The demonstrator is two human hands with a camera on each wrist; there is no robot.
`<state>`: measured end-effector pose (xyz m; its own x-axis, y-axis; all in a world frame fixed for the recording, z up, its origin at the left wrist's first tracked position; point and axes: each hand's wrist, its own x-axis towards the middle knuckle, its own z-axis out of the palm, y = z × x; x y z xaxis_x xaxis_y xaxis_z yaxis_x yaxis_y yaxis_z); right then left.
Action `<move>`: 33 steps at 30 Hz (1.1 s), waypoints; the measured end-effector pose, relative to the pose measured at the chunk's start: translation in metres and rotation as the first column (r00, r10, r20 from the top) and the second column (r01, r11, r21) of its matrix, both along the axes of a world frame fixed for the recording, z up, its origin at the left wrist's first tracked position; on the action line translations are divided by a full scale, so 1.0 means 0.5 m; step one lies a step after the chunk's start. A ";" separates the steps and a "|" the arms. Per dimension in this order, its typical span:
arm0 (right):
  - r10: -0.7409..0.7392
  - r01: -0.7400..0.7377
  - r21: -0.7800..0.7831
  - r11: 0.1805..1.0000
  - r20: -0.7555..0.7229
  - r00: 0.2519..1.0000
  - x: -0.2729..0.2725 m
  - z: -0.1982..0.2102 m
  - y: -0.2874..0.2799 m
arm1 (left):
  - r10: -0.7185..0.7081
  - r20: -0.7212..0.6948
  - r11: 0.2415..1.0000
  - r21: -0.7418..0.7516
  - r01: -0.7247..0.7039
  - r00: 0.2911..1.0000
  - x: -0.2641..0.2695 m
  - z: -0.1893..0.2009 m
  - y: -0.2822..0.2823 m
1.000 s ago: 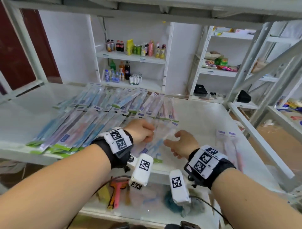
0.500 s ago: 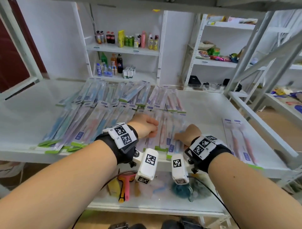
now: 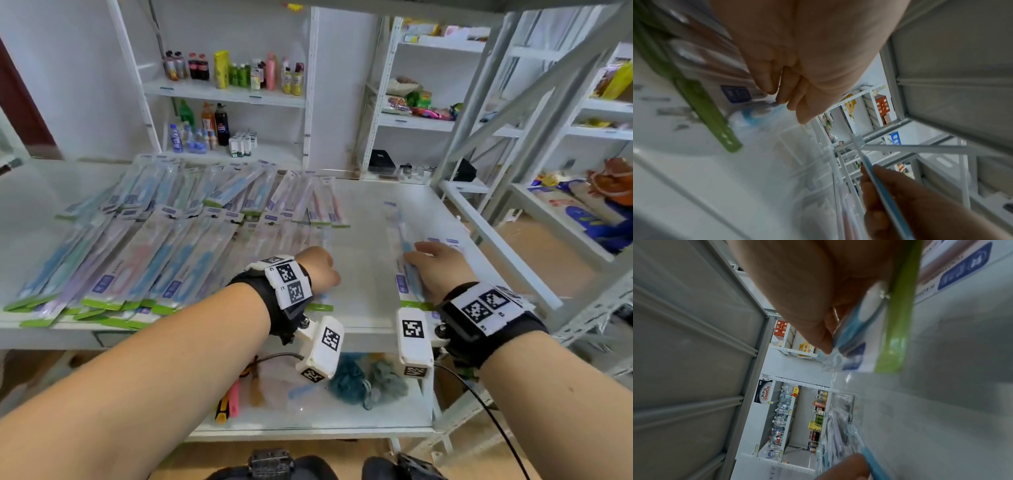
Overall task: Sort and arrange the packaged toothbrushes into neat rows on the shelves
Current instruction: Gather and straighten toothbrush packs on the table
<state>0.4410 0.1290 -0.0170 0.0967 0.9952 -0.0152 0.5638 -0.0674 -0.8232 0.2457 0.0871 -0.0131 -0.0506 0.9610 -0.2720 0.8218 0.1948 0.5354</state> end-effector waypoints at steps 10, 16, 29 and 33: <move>0.146 -0.175 -0.111 0.978 -0.228 0.963 0.069 -0.006 0.074 | 0.110 -0.304 0.992 -0.027 -0.124 0.946 0.077 -0.034 0.050; 0.234 -0.247 -0.045 0.968 -0.197 0.952 0.091 -0.025 0.102 | 0.162 -0.219 0.974 -0.121 -0.191 0.962 0.084 -0.021 0.060; 0.001 -0.055 -0.114 0.992 -0.429 0.903 0.106 -0.013 0.189 | 0.210 0.225 0.961 -0.228 -0.159 0.951 0.032 0.045 -0.014; -0.162 0.054 -0.223 0.973 -0.502 0.849 0.105 0.002 0.249 | 0.263 0.539 0.964 -0.182 -0.194 0.800 0.035 0.114 0.049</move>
<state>0.4936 0.2533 -0.0162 0.1282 0.9505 -0.2829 0.0429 -0.2904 -0.9560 0.2632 0.1116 0.0440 -0.0724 0.9018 -0.4260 0.3160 0.4259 0.8478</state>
